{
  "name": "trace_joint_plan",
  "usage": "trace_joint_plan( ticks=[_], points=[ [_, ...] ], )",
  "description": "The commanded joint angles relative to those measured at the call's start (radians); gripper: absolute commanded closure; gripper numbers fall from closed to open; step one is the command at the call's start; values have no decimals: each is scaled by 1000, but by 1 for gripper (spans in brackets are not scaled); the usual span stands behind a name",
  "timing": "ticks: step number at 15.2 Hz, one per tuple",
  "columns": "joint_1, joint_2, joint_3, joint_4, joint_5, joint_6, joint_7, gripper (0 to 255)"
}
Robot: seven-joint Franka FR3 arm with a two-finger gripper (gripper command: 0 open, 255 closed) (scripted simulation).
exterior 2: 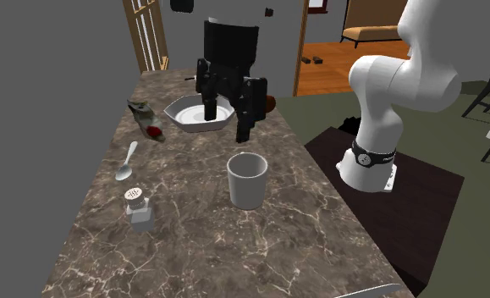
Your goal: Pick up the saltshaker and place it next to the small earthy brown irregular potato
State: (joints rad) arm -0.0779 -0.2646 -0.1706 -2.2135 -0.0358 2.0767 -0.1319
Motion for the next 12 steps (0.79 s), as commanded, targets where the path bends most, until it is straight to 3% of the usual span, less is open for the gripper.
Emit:
trace_joint_plan(
  ticks=[1, 12],
  points=[
    [-2, 77, -18, 38, 13, 42, -32, 0],
    [-56, 485, -72, 329, 141, 156, -228, 0]
  ],
)
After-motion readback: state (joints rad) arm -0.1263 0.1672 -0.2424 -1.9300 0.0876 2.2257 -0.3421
